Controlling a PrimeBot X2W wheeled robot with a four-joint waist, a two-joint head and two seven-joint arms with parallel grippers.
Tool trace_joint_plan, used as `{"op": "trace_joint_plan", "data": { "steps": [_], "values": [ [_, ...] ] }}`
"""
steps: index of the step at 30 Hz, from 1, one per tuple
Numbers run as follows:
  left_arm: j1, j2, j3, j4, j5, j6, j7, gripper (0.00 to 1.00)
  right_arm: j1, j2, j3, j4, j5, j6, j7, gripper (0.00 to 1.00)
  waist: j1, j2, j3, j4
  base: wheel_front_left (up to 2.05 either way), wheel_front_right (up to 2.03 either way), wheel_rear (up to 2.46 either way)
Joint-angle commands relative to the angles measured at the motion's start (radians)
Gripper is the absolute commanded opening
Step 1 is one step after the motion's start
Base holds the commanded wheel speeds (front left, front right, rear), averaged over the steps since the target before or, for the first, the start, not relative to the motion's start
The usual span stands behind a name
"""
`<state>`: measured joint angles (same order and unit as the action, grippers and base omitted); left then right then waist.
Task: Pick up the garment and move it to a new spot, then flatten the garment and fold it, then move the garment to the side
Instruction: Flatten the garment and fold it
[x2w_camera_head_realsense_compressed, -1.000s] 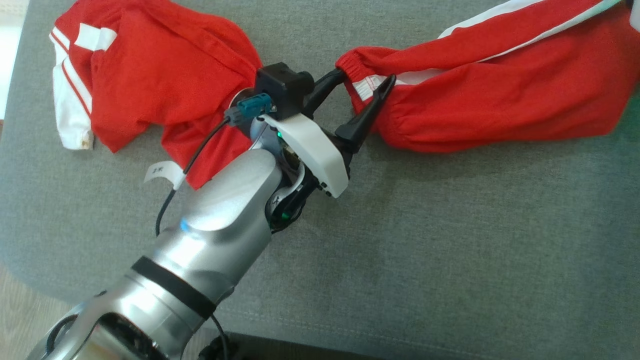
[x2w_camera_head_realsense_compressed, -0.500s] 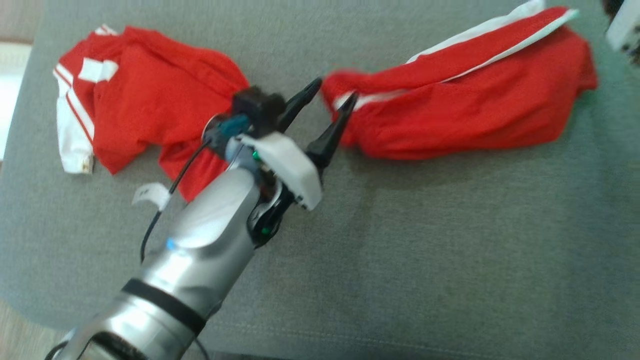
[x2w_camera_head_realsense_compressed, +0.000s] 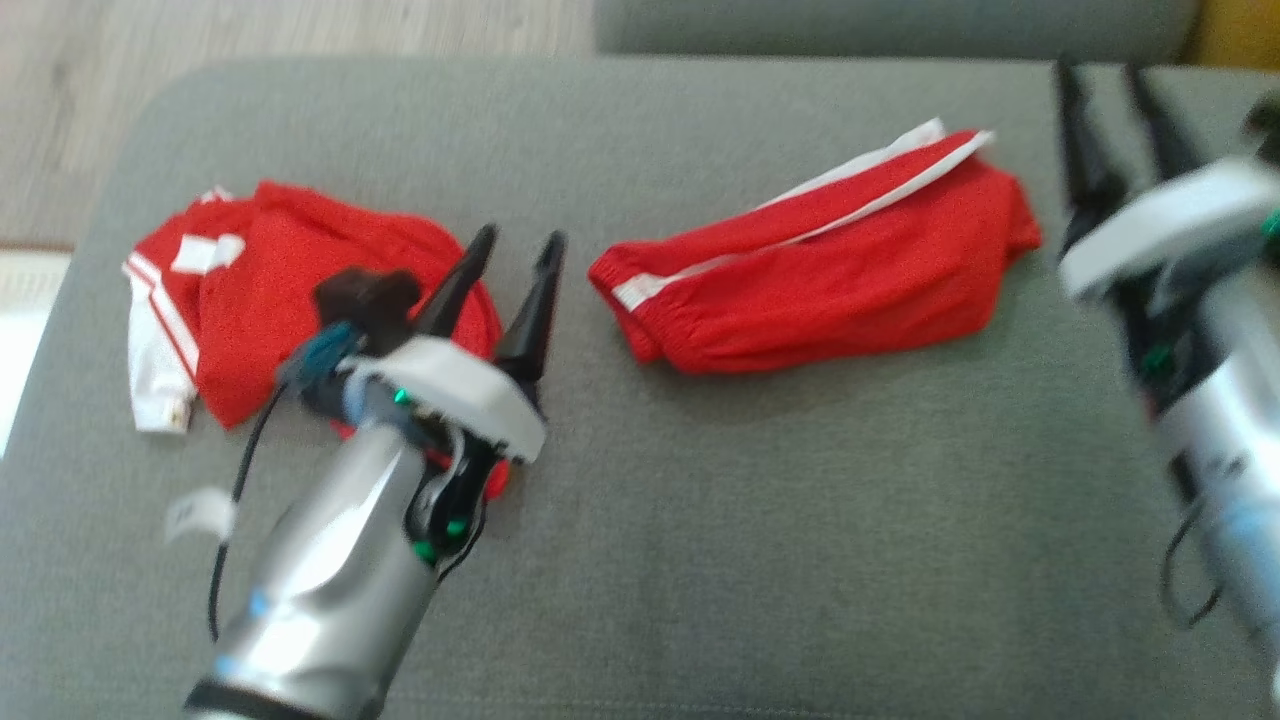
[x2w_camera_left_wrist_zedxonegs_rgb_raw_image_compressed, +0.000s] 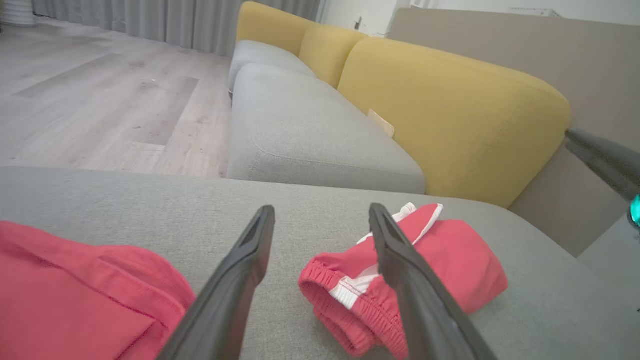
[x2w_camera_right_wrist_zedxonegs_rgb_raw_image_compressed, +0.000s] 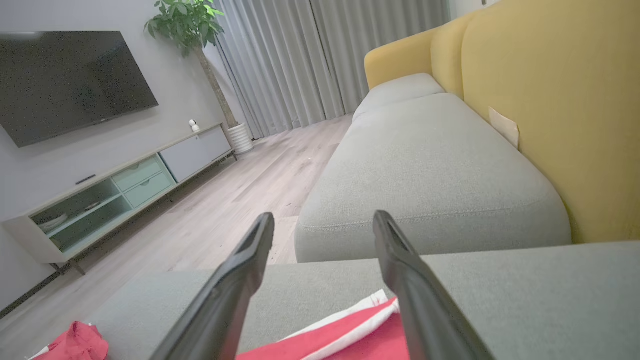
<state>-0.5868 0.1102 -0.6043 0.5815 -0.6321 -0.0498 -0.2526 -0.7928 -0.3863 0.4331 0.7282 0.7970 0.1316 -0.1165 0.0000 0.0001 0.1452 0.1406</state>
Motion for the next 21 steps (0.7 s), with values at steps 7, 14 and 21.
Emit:
{"op": "trace_joint_plan", "data": {
  "steps": [7,14,21],
  "values": [
    [0.182,0.022,0.204,-0.223,0.108,0.057,-0.009,1.00,0.235,0.092,-0.073,-0.097,-0.096,-0.001,-0.128,1.00,0.0000,-0.0001,-0.139,-0.075,0.00,0.00,0.00],
    [0.366,-0.010,0.295,-0.333,0.209,0.042,-0.009,1.00,0.416,0.203,-0.198,-0.149,-0.232,-0.001,-0.142,1.00,0.0000,-0.0001,-0.173,-0.110,0.00,0.00,0.00],
    [0.473,-0.045,0.354,-0.363,0.259,0.018,-0.009,1.00,0.504,0.264,-0.291,-0.200,-0.320,-0.001,-0.122,1.00,0.0000,-0.0001,-0.179,-0.116,0.00,0.00,0.00]
  ]
}}
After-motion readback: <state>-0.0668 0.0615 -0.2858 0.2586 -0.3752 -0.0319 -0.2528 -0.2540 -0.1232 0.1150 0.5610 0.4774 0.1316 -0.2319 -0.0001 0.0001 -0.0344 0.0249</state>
